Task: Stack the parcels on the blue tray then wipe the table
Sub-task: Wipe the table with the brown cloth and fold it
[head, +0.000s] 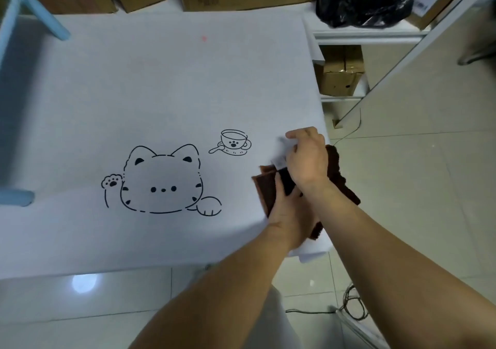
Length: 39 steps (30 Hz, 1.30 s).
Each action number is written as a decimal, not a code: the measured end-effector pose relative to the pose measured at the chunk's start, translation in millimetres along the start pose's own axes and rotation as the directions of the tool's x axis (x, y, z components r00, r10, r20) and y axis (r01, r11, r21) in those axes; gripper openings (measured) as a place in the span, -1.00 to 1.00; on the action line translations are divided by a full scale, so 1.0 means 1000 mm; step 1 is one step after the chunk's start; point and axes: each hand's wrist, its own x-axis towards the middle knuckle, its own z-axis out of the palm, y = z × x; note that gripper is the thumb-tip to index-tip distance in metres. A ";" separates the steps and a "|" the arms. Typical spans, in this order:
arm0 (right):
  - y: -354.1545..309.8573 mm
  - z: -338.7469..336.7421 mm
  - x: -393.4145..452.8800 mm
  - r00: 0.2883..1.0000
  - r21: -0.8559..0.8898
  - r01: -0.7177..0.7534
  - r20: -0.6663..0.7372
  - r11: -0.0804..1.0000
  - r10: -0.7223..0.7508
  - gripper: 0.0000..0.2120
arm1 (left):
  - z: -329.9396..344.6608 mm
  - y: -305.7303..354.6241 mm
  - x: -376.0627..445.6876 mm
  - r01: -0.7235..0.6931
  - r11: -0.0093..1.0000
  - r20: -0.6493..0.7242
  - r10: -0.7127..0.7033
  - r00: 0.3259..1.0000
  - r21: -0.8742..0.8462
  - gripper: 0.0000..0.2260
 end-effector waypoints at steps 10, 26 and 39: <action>0.013 -0.014 0.032 0.993 0.036 0.064 -0.101 0.997 -0.060 -0.61 | -0.005 -0.003 0.004 0.164 0.954 -0.064 -0.186 0.981 -0.249 -0.55; -0.001 0.029 0.069 0.999 -0.220 0.045 0.025 0.974 -0.041 -0.55 | -0.021 -0.161 0.021 0.593 0.767 0.014 -0.609 0.793 -0.243 -0.55; -0.030 0.052 0.105 0.953 -0.169 -0.226 -0.242 0.959 0.182 -0.78 | -0.056 -0.256 0.099 0.417 0.868 -0.005 -0.434 0.901 -0.272 -0.56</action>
